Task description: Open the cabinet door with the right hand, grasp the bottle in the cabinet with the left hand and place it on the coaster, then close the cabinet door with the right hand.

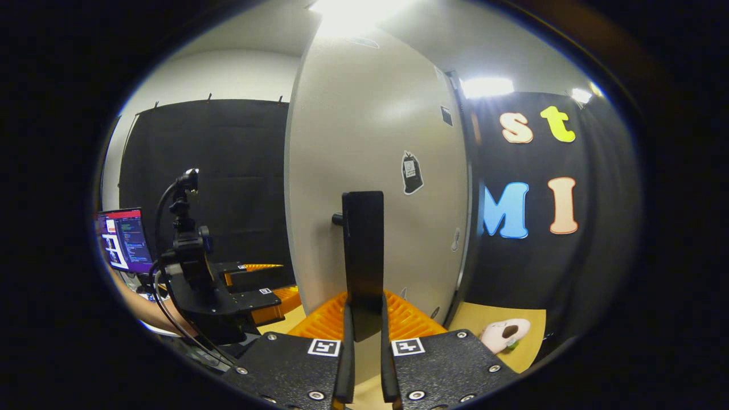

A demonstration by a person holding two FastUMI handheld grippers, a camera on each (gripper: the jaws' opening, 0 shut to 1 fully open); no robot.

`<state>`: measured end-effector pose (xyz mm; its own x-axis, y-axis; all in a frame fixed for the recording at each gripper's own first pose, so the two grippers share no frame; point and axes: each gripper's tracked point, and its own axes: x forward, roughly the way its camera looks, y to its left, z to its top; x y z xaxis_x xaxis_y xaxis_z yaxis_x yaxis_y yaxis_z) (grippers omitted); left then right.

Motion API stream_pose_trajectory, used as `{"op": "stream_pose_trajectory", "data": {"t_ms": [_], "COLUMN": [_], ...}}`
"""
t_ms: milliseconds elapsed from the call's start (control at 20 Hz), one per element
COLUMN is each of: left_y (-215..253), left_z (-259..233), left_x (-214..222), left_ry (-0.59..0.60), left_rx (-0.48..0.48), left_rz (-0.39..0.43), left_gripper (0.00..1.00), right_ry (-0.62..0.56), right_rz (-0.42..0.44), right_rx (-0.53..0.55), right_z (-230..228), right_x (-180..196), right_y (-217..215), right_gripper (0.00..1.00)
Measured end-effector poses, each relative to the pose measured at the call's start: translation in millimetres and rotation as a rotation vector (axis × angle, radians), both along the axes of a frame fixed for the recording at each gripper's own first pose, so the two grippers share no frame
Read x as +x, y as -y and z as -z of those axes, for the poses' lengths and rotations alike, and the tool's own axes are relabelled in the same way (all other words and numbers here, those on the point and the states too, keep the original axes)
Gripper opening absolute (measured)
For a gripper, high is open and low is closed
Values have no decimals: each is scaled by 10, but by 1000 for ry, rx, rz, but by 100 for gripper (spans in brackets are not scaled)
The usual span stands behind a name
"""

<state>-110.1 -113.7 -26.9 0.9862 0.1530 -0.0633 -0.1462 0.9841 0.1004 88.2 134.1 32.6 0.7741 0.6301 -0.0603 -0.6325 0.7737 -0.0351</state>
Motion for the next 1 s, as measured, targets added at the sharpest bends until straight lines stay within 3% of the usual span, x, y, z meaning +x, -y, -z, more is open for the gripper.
{"op": "stream_pose_trajectory", "data": {"t_ms": [300, 350, 400, 700, 850, 900, 950, 1000], "left_y": [-48, -84, -106, -285, -369, -387, -398, -395], "left_z": [-11, 20, 36, 83, 141, 158, 161, 149], "left_x": [546, 666, 789, 1596, 2004, 2113, 2219, 2323], "left_ry": [9, 6, 3, 16, 25, 20, 26, 35], "left_rx": [12, 10, 4, -29, 6, 14, 13, 8], "left_rz": [75, 86, 99, 148, 172, 177, 186, 195], "left_gripper": [92, 92, 92, 92, 92, 92, 92, 92], "right_ry": [21, 16, 13, -16, 0, 8, 18, 23], "right_rz": [222, 262, 297, 445, 575, 611, 643, 659], "right_rx": [37, 46, 49, 88, 104, 104, 106, 107], "right_z": [-22, -33, -38, -22, -30, -43, -50, -58], "right_x": [3, 2, 2, 31, -45, -78, -118, -137], "right_y": [215, 243, 264, 361, 556, 606, 651, 680], "right_gripper": [17, 22, 17, 20, 33, 47, 51, 63]}}
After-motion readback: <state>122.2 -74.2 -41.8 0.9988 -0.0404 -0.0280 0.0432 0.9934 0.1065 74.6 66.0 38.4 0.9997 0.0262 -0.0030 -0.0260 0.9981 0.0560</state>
